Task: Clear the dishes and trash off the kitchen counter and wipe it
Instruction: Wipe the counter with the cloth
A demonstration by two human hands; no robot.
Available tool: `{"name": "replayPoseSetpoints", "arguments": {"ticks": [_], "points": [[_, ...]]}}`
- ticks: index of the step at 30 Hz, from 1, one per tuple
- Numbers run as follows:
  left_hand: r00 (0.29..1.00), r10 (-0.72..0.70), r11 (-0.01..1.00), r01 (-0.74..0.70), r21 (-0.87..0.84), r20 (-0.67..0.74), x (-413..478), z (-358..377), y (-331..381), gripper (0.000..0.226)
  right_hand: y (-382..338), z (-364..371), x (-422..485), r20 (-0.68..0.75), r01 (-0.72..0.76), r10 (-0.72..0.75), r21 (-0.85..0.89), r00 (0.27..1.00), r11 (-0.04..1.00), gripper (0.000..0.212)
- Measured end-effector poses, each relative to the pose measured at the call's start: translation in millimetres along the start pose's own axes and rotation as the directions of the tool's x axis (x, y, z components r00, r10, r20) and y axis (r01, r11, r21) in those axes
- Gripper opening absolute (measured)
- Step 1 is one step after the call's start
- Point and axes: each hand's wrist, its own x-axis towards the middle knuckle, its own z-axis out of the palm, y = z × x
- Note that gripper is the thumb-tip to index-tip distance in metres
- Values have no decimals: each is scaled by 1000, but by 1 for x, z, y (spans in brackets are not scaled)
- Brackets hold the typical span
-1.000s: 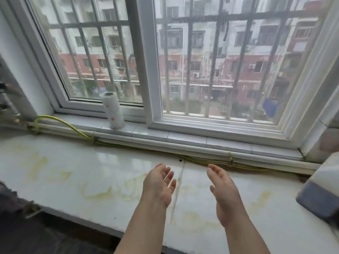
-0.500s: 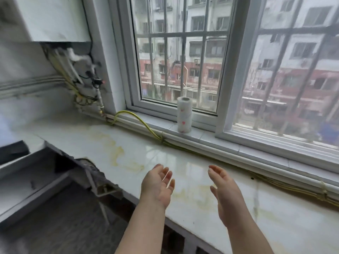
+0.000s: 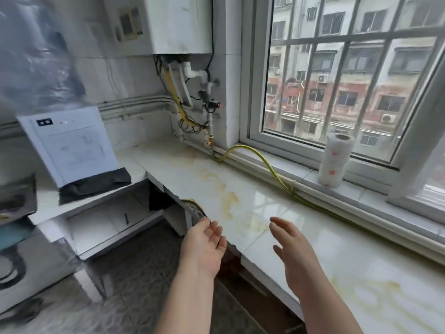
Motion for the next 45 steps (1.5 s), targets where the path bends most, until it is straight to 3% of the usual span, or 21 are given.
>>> {"name": "replayPoseSetpoints", "arguments": {"ticks": [7,19,26,31,37,45], "points": [[975,143,981,-162,-105,-169,22,-50,66,40,11,87,46,197,-73,75,-14,978,997,17],[903,278,932,-337,-136,-328,119,-51,173,36,-9,214,172,380,-86,90,-27,921,996,22],[850,269,912,-376,-165,-452,160,-69,212,22,-1,276,223,493,-114,136,-74,859,991,25],[814,277,891,-416,-180,-510,185,-88,245,30,7,320,245,531,-102,158,-132,833,986,29],[833,252,908,-380,-177,-493,249,-122,305,22,15,392,285,525,-111,164,-131,835,985,24],[820,290,944,-329,9,-492,333,-174,416,33,4,511,319,467,-92,135,-112,874,989,23]]}}
